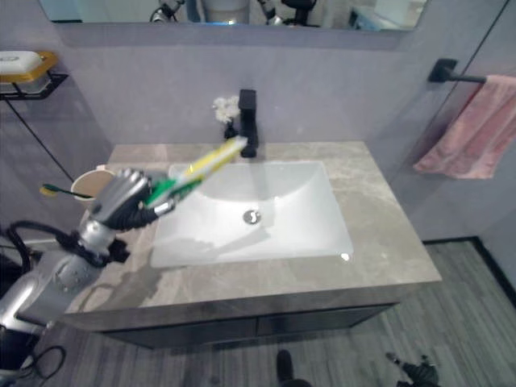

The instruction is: Put brush and paste in cup on sink, flatten towel.

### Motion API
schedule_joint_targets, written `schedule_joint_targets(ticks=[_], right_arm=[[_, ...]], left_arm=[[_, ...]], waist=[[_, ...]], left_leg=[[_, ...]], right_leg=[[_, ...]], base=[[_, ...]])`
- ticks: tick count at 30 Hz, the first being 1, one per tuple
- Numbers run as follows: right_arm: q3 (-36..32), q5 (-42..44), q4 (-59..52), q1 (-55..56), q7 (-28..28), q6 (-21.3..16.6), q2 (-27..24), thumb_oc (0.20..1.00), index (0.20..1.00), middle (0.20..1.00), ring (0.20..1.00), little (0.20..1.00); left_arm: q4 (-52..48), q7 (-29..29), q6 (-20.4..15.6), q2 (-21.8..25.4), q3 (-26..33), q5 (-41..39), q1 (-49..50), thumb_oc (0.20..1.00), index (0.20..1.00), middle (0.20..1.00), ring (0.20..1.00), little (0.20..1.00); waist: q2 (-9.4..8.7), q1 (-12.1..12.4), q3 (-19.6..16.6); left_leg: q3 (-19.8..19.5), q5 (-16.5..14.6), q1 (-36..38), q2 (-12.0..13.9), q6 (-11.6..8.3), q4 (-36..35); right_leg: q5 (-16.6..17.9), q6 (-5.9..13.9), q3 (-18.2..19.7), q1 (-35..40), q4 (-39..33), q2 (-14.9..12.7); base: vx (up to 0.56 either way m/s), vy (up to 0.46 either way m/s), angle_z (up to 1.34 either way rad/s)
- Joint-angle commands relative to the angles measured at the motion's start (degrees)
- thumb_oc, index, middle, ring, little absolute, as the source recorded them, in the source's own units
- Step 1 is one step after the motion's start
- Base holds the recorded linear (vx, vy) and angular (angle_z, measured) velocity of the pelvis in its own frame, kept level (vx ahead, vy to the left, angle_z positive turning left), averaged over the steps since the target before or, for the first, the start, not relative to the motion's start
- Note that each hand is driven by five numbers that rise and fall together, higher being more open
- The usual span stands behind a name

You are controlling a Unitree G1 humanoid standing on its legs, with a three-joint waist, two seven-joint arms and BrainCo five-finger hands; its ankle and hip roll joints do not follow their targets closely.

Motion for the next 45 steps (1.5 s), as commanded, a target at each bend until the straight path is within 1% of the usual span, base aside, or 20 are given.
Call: schedule_joint_targets(ticks=[1,2,4,5,6,7,8,9,11,13,15,16,17,20,21,22,29,37,44,45], right_arm=[[-10.8,-22.5,-26.5,1.5,-9.1,0.5,-16.2,1.000,1.000,1.000,1.000,1.000],[-11.4,-23.0,-27.5,2.1,-9.0,0.9,-16.0,1.000,1.000,1.000,1.000,1.000],[-17.3,-29.5,-40.7,1.6,-10.1,1.1,-18.8,1.000,1.000,1.000,1.000,1.000],[-17.9,-29.5,-43.2,-0.5,-11.2,-0.5,-20.0,1.000,1.000,1.000,1.000,1.000],[-12.3,-24.1,-46.4,-7.5,-9.8,-5.3,-21.1,1.000,1.000,1.000,1.000,1.000],[-11.8,-23.8,-46.0,-8.2,-9.8,-5.5,-21.2,1.000,1.000,1.000,1.000,1.000],[-5.5,-15.1,-49.5,-12.6,-3.4,-9.6,-22.2,1.000,1.000,1.000,1.000,1.000],[-5.3,-14.5,-49.2,-13.0,-3.1,-9.7,-22.4,1.000,1.000,1.000,1.000,1.000],[4.3,1.0,-50.1,-20.1,5.2,-13.5,-22.1,1.000,1.000,1.000,1.000,1.000],[8.0,4.7,-49.1,-23.3,6.9,-13.3,-21.8,1.000,1.000,1.000,1.000,1.000],[18.1,11.9,-46.5,-30.9,6.7,-9.8,-18.1,1.000,1.000,1.000,1.000,1.000],[26.7,13.1,-47.5,-38.3,9.6,-7.5,-18.0,1.000,1.000,1.000,1.000,1.000],[29.5,15.3,-47.6,-40.1,10.6,-7.0,-17.6,1.000,1.000,1.000,1.000,1.000],[34.0,21.6,-46.1,-44.0,11.9,-8.0,-15.0,1.000,1.000,1.000,1.000,1.000],[35.9,29.4,-46.8,-46.0,14.2,-9.7,-11.1,1.000,1.000,1.000,1.000,1.000],[35.9,29.5,-46.7,-46.1,14.3,-9.7,-11.0,1.000,1.000,1.000,1.000,1.000],[39.0,40.8,-48.9,-51.5,17.2,-14.4,1.1,1.000,1.000,1.000,1.000,1.000],[43.4,43.8,-51.8,-56.8,18.2,-14.5,1.8,1.000,1.000,1.000,1.000,1.000],[44.7,43.3,-55.8,-57.7,19.6,-15.4,3.9,1.000,1.000,1.000,1.000,1.000],[44.8,43.3,-56.3,-57.7,19.7,-15.4,3.9,0.840,0.840,0.840,0.840,0.840]], left_arm=[[-3.3,7.5,1.3,0.8,3.9,7.6,-8.2,0.200,0.200,0.200,0.200,0.200],[-3.4,7.5,1.3,0.5,3.9,7.8,-8.2,0.200,0.200,0.200,0.200,0.200],[-5.1,7.1,2.0,0.9,4.9,9.9,-9.7,0.200,0.200,0.200,0.200,0.200],[-5.2,7.1,1.5,0.9,4.0,10.1,-10.7,0.200,0.200,0.200,0.200,0.200],[-4.4,7.6,1.3,1.2,0.9,9.3,-15.0,0.200,0.200,0.200,0.200,0.200],[-4.1,7.7,1.3,1.5,0.8,9.3,-15.3,0.200,0.200,0.200,0.200,0.200],[-4.0,6.8,0.5,2.4,-0.8,7.3,-17.0,0.200,0.200,0.200,0.200,0.200],[-3.9,6.8,0.5,2.6,-0.8,7.2,-17.1,0.200,0.200,0.200,0.200,0.200],[-2.5,6.1,-0.9,2.2,-3.4,4.0,-19.2,0.200,0.200,0.200,0.200,0.200],[-2.0,6.0,-1.1,2.0,-4.1,2.9,-19.7,0.200,0.200,0.200,0.200,0.200],[0.2,5.2,0.1,1.6,-6.2,0.5,-20.8,0.200,0.200,0.200,0.200,0.200],[-0.3,4.7,0.2,3.3,-6.5,0.0,-21.1,0.200,0.200,0.200,0.200,0.200],[-1.0,4.4,0.0,3.2,-6.8,-0.4,-21.0,0.200,0.200,0.200,0.200,0.200],[-2.7,4.7,-0.6,2.9,-7.3,-1.4,-20.9,0.200,0.200,0.200,0.200,0.200],[-3.3,5.0,-0.9,2.5,-8.1,-2.1,-20.8,0.200,0.200,0.200,0.200,0.200],[-3.3,5.0,-0.9,2.6,-8.1,-2.2,-20.8,0.200,0.200,0.200,0.200,0.200],[-4.8,7.1,-2.2,4.5,-6.3,-2.8,-16.1,0.200,0.200,0.200,0.200,0.200],[-6.3,7.5,-2.4,8.3,-5.5,-2.5,-12.9,0.200,0.200,0.200,0.200,0.200],[-6.1,6.6,-2.7,8.1,-5.2,-3.0,-8.5,0.200,0.200,0.200,0.200,0.200],[-6.1,6.5,-2.7,7.8,-5.2,-3.2,-7.9,0.200,0.200,0.200,0.200,0.200]], waist=[[2.44,-2.3,0.7],[2.54,-2.1,0.8],[2.53,-2.8,0.0],[2.68,-2.7,-0.5],[2.81,-2.0,-0.9],[2.56,-2.1,-0.7],[2.18,-1.8,-0.7],[2.10,-1.8,-0.7],[1.63,-0.4,-0.7],[1.48,0.1,-0.7],[1.24,2.2,-0.8],[0.94,3.3,-0.4],[0.67,3.9,-0.3],[0.69,4.7,-0.1],[0.64,5.6,0.0],[0.60,5.5,-0.1],[1.04,8.7,0.0],[0.47,10.3,0.3],[0.44,11.0,0.6],[0.39,11.0,0.6]], left_leg=[[1.0,-1.7,3.8,0.8,-0.94,0.7],[1.0,-1.3,3.6,0.8,-0.92,0.7],[1.2,-1.4,3.9,1.0,-0.88,0.7],[1.1,-1.8,4.2,1.1,-0.81,0.7],[1.3,-1.9,4.5,1.1,-0.67,0.7],[1.4,-1.4,4.4,1.1,-0.67,0.7],[2.0,-1.2,4.5,0.9,-0.59,0.7],[2.1,-1.2,4.5,0.9,-0.59,0.7],[2.4,-1.0,4.8,0.8,-0.62,0.7],[2.4,-0.9,4.8,0.8,-0.62,0.7],[2.1,-1.1,5.3,0.9,-0.62,0.7],[2.0,-0.8,5.3,0.9,-0.69,0.7],[1.9,-0.4,5.1,0.9,-0.70,0.7],[1.4,-0.5,5.2,1.0,-0.80,0.7],[0.7,0.0,4.7,1.1,-0.81,0.7],[0.6,0.0,4.6,1.1,-0.82,0.7],[-1.3,0.3,4.0,0.7,-0.60,0.7],[-2.9,0.9,2.5,0.2,-0.76,0.7],[-3.7,0.9,1.5,-0.3,-0.43,0.7],[-3.8,0.9,1.5,-0.3,-0.42,0.7]], right_leg=[[-1.8,4.56,1.6,4.0,1.1,-2.0],[-1.4,4.44,1.5,3.8,1.1,-2.0],[-1.5,4.32,1.9,4.1,1.1,-1.8],[-2.0,4.42,1.9,4.4,1.1,-1.7],[-1.9,4.57,2.2,4.5,1.1,-1.5],[-1.5,4.44,2.3,4.3,1.1,-1.5],[-1.2,4.58,2.9,3.9,1.1,-1.3],[-1.1,4.59,3.1,3.9,1.1,-1.3],[-1.1,4.63,3.3,3.9,1.1,-1.2],[-1.0,4.58,3.2,3.9,1.2,-1.3],[-1.4,4.53,2.6,4.6,1.3,-1.6],[-1.2,4.36,2.5,4.9,1.3,-1.7],[-1.0,4.14,2.4,4.8,1.2,-1.7],[-1.3,4.02,1.7,5.3,1.3,-1.9],[-1.3,3.68,1.0,5.4,1.2,-2.1],[-1.3,3.67,0.9,5.4,1.2,-2.1],[-1.7,3.44,-1.4,6.5,0.9,-3.1],[-1.8,3.08,-2.9,6.7,0.8,-3.7],[-1.6,3.12,-3.7,6.4,0.7,-4.5],[-1.5,3.15,-3.8,6.4,0.7,-4.5]], base=[[0.00,-0.011,-0.09],[0.02,-0.009,-0.07],[0.01,-0.011,-0.16],[-0.03,-0.014,-0.21],[-0.03,-0.009,-0.08],[-0.10,-0.022,-0.08],[-0.07,-0.017,-0.10],[-0.06,-0.006,-0.20],[-0.04,-0.006,-0.22],[-0.02,-0.005,-0.05],[-0.02,0.017,0.06],[-0.06,0.002,0.00],[-0.05,-0.004,-0.05],[-0.01,-0.003,0.17],[-0.01,-0.004,0.23],[-0.01,-0.010,0.26],[0.03,0.013,0.21],[0.01,0.016,0.12],[0.01,0.027,0.07],[0.01,0.032,0.10]])
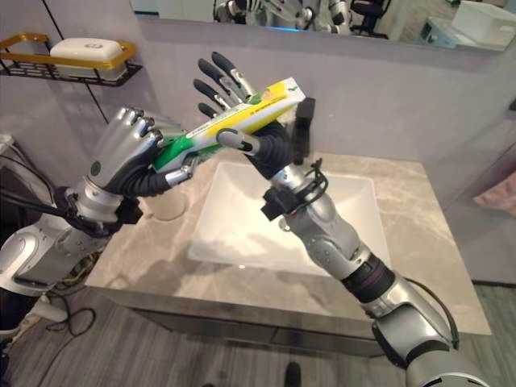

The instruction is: Put brush and paste in cup on sink, flatten towel.

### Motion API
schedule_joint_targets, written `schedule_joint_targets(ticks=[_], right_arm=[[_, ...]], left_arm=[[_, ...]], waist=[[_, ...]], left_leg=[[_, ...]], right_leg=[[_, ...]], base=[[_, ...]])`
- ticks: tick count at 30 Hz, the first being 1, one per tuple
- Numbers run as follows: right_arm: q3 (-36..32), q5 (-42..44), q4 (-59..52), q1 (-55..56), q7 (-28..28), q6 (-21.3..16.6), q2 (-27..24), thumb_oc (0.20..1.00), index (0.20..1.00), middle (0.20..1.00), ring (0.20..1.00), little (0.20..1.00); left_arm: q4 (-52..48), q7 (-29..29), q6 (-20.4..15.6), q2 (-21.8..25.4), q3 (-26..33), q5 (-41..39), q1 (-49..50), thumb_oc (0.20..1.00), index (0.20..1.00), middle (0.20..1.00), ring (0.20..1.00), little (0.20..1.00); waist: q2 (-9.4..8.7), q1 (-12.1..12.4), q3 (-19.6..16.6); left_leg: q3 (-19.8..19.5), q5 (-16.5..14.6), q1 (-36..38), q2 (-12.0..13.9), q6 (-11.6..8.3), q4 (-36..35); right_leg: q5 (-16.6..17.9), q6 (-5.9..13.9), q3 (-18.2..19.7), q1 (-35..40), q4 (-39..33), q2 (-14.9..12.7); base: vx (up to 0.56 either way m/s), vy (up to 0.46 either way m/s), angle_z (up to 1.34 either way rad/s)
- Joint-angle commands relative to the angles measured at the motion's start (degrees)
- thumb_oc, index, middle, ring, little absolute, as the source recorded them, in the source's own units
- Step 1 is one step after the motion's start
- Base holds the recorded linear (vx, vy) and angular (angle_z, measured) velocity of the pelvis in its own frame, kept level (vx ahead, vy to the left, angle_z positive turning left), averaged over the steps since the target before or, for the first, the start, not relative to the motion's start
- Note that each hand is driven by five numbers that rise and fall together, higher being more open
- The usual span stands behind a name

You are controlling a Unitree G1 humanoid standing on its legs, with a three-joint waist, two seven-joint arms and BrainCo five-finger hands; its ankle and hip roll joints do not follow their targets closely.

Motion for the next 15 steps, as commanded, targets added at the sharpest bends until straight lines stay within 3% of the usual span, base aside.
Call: schedule_joint_targets(ticks=[1,8,9,10,11,12,14,15], right_arm=[[0.2,1.4,-4.9,-6.3,1.9,-4.6,0.3,0.200,0.200,0.200,0.200,0.200],[-1.3,0.1,-5.5,-4.4,0.9,-5.2,-0.9,0.200,0.200,0.200,0.200,0.200],[-1.7,-0.5,-5.5,-3.8,0.0,-5.3,-1.4,0.200,0.200,0.200,0.200,0.200],[-1.7,-0.5,-5.6,-3.8,0.0,-5.2,-1.4,0.200,0.200,0.200,0.200,0.200],[-2.6,-2.6,-6.6,-3.0,-1.9,-5.8,-2.3,0.200,0.200,0.200,0.200,0.200],[-5.9,-9.0,-7.1,-1.5,-8.3,-6.4,-3.2,0.200,0.200,0.200,0.200,0.200],[-7.3,-11.5,-7.4,-1.0,-10.4,-6.1,-2.9,0.200,0.200,0.200,0.200,0.200],[-9.5,-16.6,-5.8,-2.6,-13.8,-5.5,-1.8,0.200,0.200,0.200,0.200,0.200]], left_arm=[[-0.2,1.5,0.3,1.8,1.9,-2.6,-1.4,0.200,0.200,0.200,0.200,0.200],[-0.4,0.7,0.2,-0.3,3.4,-3.5,2.9,0.200,0.200,0.200,0.200,0.200],[-0.4,1.0,0.4,-0.9,4.2,-3.5,4.1,0.555,0.555,0.555,0.555,0.555],[-0.5,1.0,0.5,-0.9,4.4,-3.5,4.3,1.000,1.000,1.000,1.000,1.000],[0.0,2.2,1.1,-4.0,5.9,-4.3,7.1,1.000,1.000,1.000,1.000,1.000],[-0.3,2.8,1.5,-8.6,7.7,-6.4,12.6,1.000,1.000,1.000,1.000,1.000],[-1.9,1.9,1.6,-9.1,9.2,-6.3,15.8,1.000,1.000,1.000,1.000,1.000],[-5.2,-0.3,0.5,-9.4,10.2,-7.8,21.4,1.000,1.000,1.000,1.000,1.000]], waist=[[-1.23,-0.1,-1.0],[-1.65,-0.1,-0.3],[-1.72,-0.1,-0.3],[-1.68,-0.2,-0.3],[-1.80,-0.3,-0.2],[-1.90,-0.4,0.4],[-1.75,-0.2,0.5],[-1.64,1.5,0.8]], left_leg=[[1.0,1.1,0.7,-1.8,0.05,0.4],[0.8,1.3,-0.3,-1.9,0.16,0.4],[0.6,1.3,-0.5,-1.9,0.18,0.4],[0.6,1.3,-0.5,-1.9,0.19,0.4],[0.4,1.4,-0.7,-1.9,0.20,0.4],[0.1,1.4,-1.3,-2.0,0.42,0.4],[-0.1,1.4,-1.5,-2.1,0.58,0.4],[-0.9,1.5,-2.1,-2.2,0.79,0.4]], right_leg=[[-0.1,4.52,0.9,2.7,0.3,-5.3],[0.0,4.58,0.8,1.9,0.3,-5.5],[0.0,4.57,0.6,1.9,0.3,-5.6],[0.0,4.57,0.6,1.9,0.3,-5.6],[-0.1,4.55,0.4,1.8,0.3,-5.6],[0.1,4.58,0.3,1.4,0.3,-5.8],[0.1,4.56,0.2,1.3,0.3,-5.8],[0.0,4.57,-0.4,1.4,0.3,-6.1]], base=[[0.01,0.014,0.07],[0.00,0.003,0.01],[0.00,0.000,0.00],[0.00,0.002,-0.03],[0.00,0.000,0.00],[0.00,0.000,0.00],[0.00,-0.002,0.04],[0.01,-0.006,0.06]])
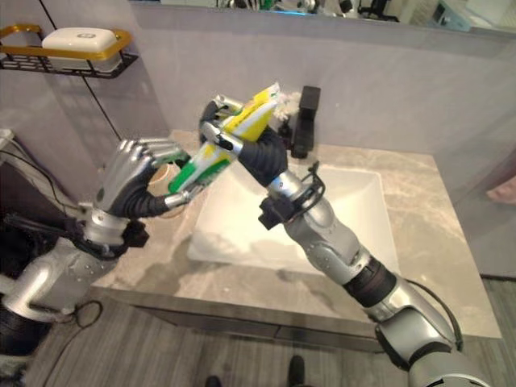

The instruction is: Put brush and paste in cup on sink, flatten towel.

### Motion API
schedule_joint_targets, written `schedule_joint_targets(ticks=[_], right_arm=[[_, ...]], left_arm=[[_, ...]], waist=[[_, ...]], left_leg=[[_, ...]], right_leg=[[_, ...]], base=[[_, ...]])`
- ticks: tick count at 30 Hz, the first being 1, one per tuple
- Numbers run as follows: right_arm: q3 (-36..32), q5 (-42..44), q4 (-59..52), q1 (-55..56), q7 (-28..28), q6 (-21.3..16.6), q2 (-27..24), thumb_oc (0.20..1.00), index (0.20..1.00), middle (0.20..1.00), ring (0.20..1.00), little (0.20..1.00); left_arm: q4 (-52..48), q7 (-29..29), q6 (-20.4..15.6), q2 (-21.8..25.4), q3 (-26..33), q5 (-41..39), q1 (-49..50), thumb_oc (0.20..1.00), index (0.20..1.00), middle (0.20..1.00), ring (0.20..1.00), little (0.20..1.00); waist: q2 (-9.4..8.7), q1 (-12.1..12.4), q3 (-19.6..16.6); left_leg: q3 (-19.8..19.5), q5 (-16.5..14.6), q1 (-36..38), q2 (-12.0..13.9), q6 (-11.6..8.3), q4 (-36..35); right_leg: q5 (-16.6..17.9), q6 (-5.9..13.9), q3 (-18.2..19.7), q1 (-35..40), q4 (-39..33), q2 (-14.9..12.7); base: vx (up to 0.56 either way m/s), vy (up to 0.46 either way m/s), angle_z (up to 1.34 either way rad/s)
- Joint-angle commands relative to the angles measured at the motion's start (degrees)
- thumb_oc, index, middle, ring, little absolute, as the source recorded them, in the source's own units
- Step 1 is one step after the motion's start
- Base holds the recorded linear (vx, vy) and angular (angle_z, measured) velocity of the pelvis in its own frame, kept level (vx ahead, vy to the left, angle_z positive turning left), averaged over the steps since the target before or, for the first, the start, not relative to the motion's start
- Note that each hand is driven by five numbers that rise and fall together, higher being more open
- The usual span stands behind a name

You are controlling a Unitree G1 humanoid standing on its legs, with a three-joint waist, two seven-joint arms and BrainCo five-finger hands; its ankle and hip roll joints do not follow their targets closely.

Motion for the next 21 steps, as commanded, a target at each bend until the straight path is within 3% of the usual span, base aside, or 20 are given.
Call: schedule_joint_targets(ticks=[1,3,6,10,13,21], right_arm=[[-7.5,-7.9,-2.1,-6.0,-7.6,-5.1,0.6,0.200,0.200,0.200,0.200,0.200],[-9.0,-12.2,1.1,-10.9,-11.4,-5.0,0.9,0.200,0.200,0.200,0.200,0.200],[-9.2,-14.2,3.1,-15.7,-14.1,-5.7,1.3,0.200,0.200,0.200,0.200,0.200],[-9.3,-17.2,5.0,-19.7,-17.5,-5.7,2.2,0.200,0.200,0.200,0.200,0.200],[-9.5,-20.1,5.1,-21.1,-18.7,-5.2,0.6,0.200,0.200,0.200,0.200,0.200],[-8.8,-21.5,5.4,-21.0,-17.9,-3.6,-2.7,0.200,0.200,0.200,0.200,0.200]], left_arm=[[-4.5,-0.9,-0.7,6.6,1.5,-4.2,1.8,1.000,1.000,1.000,1.000,1.000],[-7.6,-2.0,-3.1,7.4,2.9,-8.4,7.4,1.000,1.000,1.000,1.000,1.000],[-7.3,-2.5,-5.3,6.4,2.7,-16.4,9.4,1.000,1.000,1.000,1.000,1.000],[-4.9,-3.9,-4.4,7.9,0.9,-19.9,12.0,1.000,1.000,1.000,1.000,1.000],[-3.4,-6.0,-5.1,8.5,2.8,-26.8,16.0,1.000,1.000,1.000,1.000,1.000],[2.4,-11.9,-3.4,8.8,3.2,-34.7,22.3,1.000,1.000,1.000,1.000,1.000]], waist=[[-2.25,1.6,-1.0],[-2.26,3.7,-0.6],[-2.59,4.5,0.2],[-2.57,6.2,0.5],[-2.08,8.5,1.5],[-1.22,11.6,2.8]], left_leg=[[-0.3,1.3,-0.2,-2.3,0.92,0.4],[-1.3,1.7,-1.0,-2.5,0.94,0.4],[-2.1,2.2,-2.1,-2.7,0.88,0.4],[-3.4,2.6,-2.5,-2.7,0.95,0.4],[-6.4,3.3,-3.7,-3.5,0.82,0.4],[-10.7,4.4,-6.4,-4.7,0.69,0.4]], right_leg=[[0.5,4.42,0.0,2.9,0.3,-6.1],[0.4,4.48,-0.8,3.0,0.3,-6.5],[0.4,4.42,-1.3,2.4,0.3,-6.6],[-0.1,4.16,-2.7,3.2,0.4,-6.6],[-0.6,4.15,-5.7,4.7,0.5,-7.1],[-0.7,4.73,-10.5,5.7,0.3,-8.3]], base=[[0.01,-0.005,0.08],[0.00,-0.012,0.20],[-0.02,-0.021,0.17],[0.03,-0.032,0.25],[0.01,-0.038,0.40],[-0.02,-0.010,0.52]])
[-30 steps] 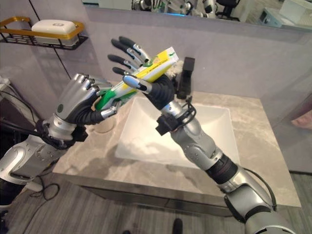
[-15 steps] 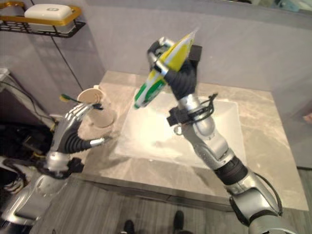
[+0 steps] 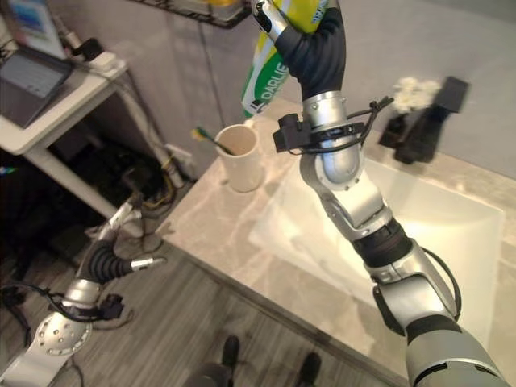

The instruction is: Put brush and paste in cup on sink, flatten towel.

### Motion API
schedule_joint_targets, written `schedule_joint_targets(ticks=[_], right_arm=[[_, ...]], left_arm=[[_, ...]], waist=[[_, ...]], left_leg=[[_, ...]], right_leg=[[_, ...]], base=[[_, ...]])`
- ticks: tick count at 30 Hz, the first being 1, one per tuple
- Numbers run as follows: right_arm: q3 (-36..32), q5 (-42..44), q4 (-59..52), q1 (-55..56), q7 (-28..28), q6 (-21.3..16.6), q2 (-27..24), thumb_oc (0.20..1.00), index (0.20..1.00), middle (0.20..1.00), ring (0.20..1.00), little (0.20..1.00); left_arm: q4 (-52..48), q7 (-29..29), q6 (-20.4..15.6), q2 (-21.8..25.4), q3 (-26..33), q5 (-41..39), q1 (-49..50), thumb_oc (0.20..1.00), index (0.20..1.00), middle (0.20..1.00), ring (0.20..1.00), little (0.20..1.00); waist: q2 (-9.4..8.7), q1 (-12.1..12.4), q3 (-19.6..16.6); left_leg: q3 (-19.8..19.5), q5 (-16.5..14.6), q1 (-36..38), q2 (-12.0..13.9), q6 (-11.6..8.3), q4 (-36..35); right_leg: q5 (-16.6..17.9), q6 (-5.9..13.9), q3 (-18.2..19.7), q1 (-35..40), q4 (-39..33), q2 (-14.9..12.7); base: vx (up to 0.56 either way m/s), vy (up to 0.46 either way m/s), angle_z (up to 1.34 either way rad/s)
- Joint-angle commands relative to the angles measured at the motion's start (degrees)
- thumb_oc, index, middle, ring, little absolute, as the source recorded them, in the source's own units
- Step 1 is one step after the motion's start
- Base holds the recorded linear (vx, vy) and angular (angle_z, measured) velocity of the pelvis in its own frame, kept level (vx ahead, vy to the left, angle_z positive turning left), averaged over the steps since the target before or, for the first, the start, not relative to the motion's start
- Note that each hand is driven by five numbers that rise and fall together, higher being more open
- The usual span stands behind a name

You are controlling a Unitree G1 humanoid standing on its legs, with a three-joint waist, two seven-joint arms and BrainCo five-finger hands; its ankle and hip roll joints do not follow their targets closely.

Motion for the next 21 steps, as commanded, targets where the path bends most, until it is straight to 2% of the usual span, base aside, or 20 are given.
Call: schedule_joint_targets(ticks=[1,2,8,21], right_arm=[[-1.1,-2.4,-2.1,-6.4,-0.3,-2.1,-2.0,0.200,0.200,0.200,0.200,0.200],[-0.9,-2.8,-2.1,-6.4,-0.2,-1.5,-2.1,0.200,0.200,0.200,0.200,0.200],[-0.5,-3.3,-1.4,-6.3,0.7,-0.9,-2.8,0.200,0.200,0.200,0.200,0.200],[0.8,-1.5,0.2,-6.0,1.9,-0.4,-1.4,0.200,0.200,0.200,0.200,0.200]], left_arm=[[-1.4,-2.0,-1.2,3.9,1.6,-4.5,1.3,1.000,1.000,1.000,1.000,1.000],[1.0,-3.6,0.0,1.9,2.4,-8.2,3.1,1.000,1.000,1.000,1.000,1.000],[2.7,-5.8,1.0,0.6,1.9,-9.2,4.4,1.000,1.000,1.000,1.000,1.000],[1.8,-5.7,1.9,-1.3,1.8,-6.6,5.9,1.000,1.000,1.000,1.000,1.000]], waist=[[-3.86,0.9,-1.0],[-3.79,1.6,-0.7],[-4.13,2.0,-0.1],[-4.52,1.7,1.1]], left_leg=[[2.8,1.6,0.2,-2.7,0.02,0.4],[2.5,1.7,-0.1,-2.8,0.20,0.4],[2.8,1.5,-0.5,-2.9,0.50,0.4],[4.0,1.2,-0.6,-2.7,0.77,0.4]], right_leg=[[1.4,4.17,1.7,4.1,0.3,-5.6],[1.5,4.29,1.4,4.0,0.3,-5.7],[1.6,4.33,2.0,3.2,0.3,-5.7],[1.9,4.27,3.4,2.0,0.3,-5.4]], base=[[-0.01,0.009,0.19],[-0.01,0.009,0.08],[-0.01,0.019,0.06],[0.00,0.009,-0.04]])
